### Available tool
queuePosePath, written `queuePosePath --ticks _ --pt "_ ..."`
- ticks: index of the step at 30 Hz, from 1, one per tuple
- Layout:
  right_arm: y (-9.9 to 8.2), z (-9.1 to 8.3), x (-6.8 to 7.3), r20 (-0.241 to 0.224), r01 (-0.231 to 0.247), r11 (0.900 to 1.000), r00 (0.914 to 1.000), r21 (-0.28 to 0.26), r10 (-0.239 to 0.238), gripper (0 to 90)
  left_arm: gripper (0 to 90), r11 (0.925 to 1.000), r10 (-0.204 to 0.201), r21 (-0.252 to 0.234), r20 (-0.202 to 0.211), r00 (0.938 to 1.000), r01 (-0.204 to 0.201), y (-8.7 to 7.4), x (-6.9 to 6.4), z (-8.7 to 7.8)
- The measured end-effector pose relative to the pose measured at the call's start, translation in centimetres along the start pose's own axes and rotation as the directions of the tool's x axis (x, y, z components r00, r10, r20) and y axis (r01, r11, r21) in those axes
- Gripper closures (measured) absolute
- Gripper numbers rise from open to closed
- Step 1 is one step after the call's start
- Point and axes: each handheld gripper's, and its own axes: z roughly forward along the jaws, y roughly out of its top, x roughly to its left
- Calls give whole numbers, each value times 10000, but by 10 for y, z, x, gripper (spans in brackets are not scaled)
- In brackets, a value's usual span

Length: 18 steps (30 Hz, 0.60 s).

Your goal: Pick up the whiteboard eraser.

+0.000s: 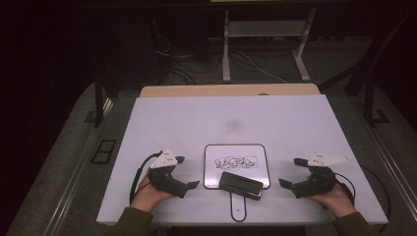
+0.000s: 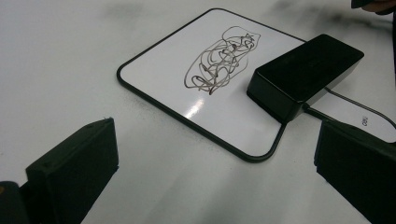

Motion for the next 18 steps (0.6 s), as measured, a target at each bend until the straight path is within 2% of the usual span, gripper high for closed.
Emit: queuePosePath --ticks 11,17,18 --pt "1 1 0 -72 86 9999 9999 94 -85 0 0 9996 -252 -134 -25 9997 252 -2 0 -1" --pt "4 2 -1 -260 38 10000 9997 54 -36 0 0 9998 -190 -43 8 9998 190 -2 -1 0" --pt "5 2 0 -282 31 10000 9996 31 -30 0 0 10000 -73 12 28 10000 73 -2 -3 1"
